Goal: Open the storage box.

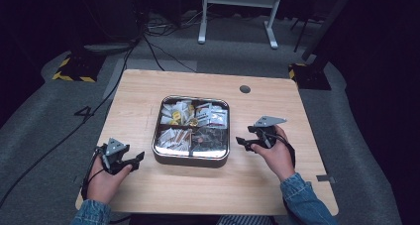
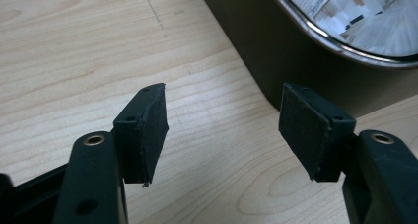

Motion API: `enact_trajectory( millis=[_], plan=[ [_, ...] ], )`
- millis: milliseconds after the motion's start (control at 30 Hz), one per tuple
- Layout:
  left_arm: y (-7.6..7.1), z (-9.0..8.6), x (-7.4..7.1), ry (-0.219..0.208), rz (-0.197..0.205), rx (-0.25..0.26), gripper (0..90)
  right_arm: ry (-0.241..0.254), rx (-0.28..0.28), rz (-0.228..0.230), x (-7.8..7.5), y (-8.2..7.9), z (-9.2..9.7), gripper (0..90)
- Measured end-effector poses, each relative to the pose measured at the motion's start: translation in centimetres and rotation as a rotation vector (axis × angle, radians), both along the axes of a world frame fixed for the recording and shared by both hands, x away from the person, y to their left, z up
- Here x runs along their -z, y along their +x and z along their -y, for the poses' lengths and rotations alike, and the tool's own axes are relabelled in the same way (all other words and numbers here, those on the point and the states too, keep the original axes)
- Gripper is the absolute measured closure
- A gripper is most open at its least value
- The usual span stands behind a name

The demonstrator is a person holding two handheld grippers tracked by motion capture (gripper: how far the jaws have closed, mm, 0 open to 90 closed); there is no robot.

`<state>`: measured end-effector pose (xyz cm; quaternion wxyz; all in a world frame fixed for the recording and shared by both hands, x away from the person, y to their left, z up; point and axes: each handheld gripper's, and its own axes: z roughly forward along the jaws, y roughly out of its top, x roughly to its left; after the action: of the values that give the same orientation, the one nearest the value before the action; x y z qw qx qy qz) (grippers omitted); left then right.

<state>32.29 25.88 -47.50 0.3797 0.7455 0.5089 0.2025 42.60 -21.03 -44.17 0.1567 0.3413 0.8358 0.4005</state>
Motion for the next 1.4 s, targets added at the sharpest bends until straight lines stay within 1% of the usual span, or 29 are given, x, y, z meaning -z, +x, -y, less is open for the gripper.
enact_trajectory(
  millis=[33, 100, 133, 267, 300, 333, 400, 433, 467, 500, 533, 567, 600, 633, 667, 700, 733, 767, 800, 833, 867, 933, 967, 1000, 1067, 1167, 1267, 1300, 1400],
  plan=[
    [0.0, 0.0, -0.2, -0.014, 0.014, -0.002, 35.9, 0.019, -0.004, 0.012, -0.8, 0.2, -0.4, 31.2],
    [0.0, 0.0, -0.3, -0.021, 0.019, 0.0, 36.0, 0.032, -0.01, 0.017, -1.2, 0.4, -0.6, 31.3],
    [0.0, 0.2, -0.5, -0.025, 0.035, 0.003, 36.0, 0.048, -0.021, 0.025, -1.9, 0.7, -1.2, 31.3],
    [0.0, 0.3, -1.0, -0.037, 0.066, 0.006, 36.0, 0.057, -0.032, 0.04, -2.7, 1.5, -2.7, 32.6],
    [0.0, 0.3, -1.0, -0.037, 0.066, 0.006, 36.0, 0.057, -0.032, 0.04, -2.7, 1.5, -2.7, 32.6],
    [0.0, 0.3, -1.2, -0.046, 0.087, 0.004, 36.0, 0.075, -0.04, 0.031, -2.8, 1.9, -3.6, 32.9],
    [0.1, 0.3, -1.4, -0.056, 0.101, 0.0, 36.0, 0.083, -0.042, 0.033, -2.8, 2.4, -4.4, 31.8],
    [0.1, 0.3, -1.4, -0.056, 0.101, 0.0, 36.0, 0.083, -0.042, 0.033, -2.8, 2.4, -4.4, 31.8],
    [0.1, 0.2, -1.5, -0.064, 0.115, -0.003, 36.1, 0.077, -0.046, 0.034, -2.7, 2.8, -5.2, 31.7],
    [0.1, 0.2, -1.5, -0.064, 0.115, -0.003, 36.2, 0.074, -0.051, 0.029, -2.6, 3.0, -5.6, 31.8],
    [0.1, 0.0, -1.5, -0.077, 0.13, -0.008, 36.2, 0.075, -0.056, 0.027, -2.5, 3.2, -6.0, 32.0],
    [0.1, 0.0, -1.5, -0.077, 0.13, -0.008, 36.2, 0.075, -0.056, 0.027, -2.5, 3.2, -6.0, 32.0],
    [0.1, 0.0, -1.6, -0.084, 0.135, -0.01, 36.2, 0.08, -0.071, 0.018, -2.3, 3.4, -6.7, 32.5],
    [0.1, -0.1, -1.6, -0.087, 0.141, -0.005, 36.2, 0.08, -0.071, 0.018, -2.3, 3.4, -6.7, 32.5],
    [0.1, -0.1, -1.6, -0.096, 0.157, -0.014, 36.2, 0.082, -0.085, 0.018, -2.3, 3.5, -7.4, 33.0],
    [0.1, -0.1, -1.6, -0.096, 0.157, -0.014, 36.2, 0.082, -0.085, 0.018, -2.3, 3.5, -7.4, 33.0],
    [0.0, -0.2, -1.7, -0.092, 0.16, -0.007, 36.2, 0.085, -0.107, 0.017, -2.3, 3.5, -8.2, 33.7],
    [0.0, -0.2, -1.7, -0.092, 0.16, -0.007, 36.1, 0.085, -0.107, 0.017, -2.3, 3.5, -8.2, 33.7],
    [-0.1, -0.2, -1.7, -0.098, 0.167, -0.012, 36.2, 0.078, -0.123, 0.016, -2.2, 3.5, -9.0, 34.1],
    [-0.1, -0.2, -1.7, -0.098, 0.167, -0.012, 36.2, 0.078, -0.123, 0.016, -2.2, 3.5, -9.0, 34.1],
    [-0.1, -0.2, -1.8, -0.097, 0.171, -0.011, 36.1, 0.069, -0.133, 0.011, -2.1, 3.6, -9.8, 34.1],
    [-0.2, -0.2, -1.8, -0.095, 0.166, -0.005, 36.2, 0.065, -0.142, 0.012, -2.0, 3.7, -10.5, 34.1],
    [-0.2, -0.2, -1.8, -0.095, 0.166, -0.005, 36.1, 0.065, -0.142, 0.012, -2.0, 3.7, -10.5, 34.1],
    [-0.2, -0.2, -1.7, -0.09, 0.163, -0.003, 36.1, 0.063, -0.155, 0.012, -1.9, 3.8, -11.2, 34.2],
    [-0.2, -0.2, -1.7, -0.089, 0.162, -0.006, 36.1, 0.063, -0.158, 0.008, -1.8, 3.8, -11.5, 34.5],
    [-0.2, -0.2, -1.7, -0.085, 0.162, -0.009, 36.1, 0.056, -0.175, -0.007, -1.4, 3.9, -13.0, 35.6],
    [-0.2, -0.3, -1.7, -0.086, 0.159, -0.008, 36.1, 0.043, -0.174, -0.017, -1.1, 4.0, -14.0, 36.3],
    [-0.2, -0.3, -1.7, -0.086, 0.159, -0.008, 36.1, 0.043, -0.174, -0.017, -1.1, 4.0, -14.0, 36.3],
    [-0.2, -0.3, -1.7, -0.085, 0.157, -0.009, 36.1, 0.034, -0.176, -0.024, -0.7, 4.3, -15.0, 41.3]
  ],
)
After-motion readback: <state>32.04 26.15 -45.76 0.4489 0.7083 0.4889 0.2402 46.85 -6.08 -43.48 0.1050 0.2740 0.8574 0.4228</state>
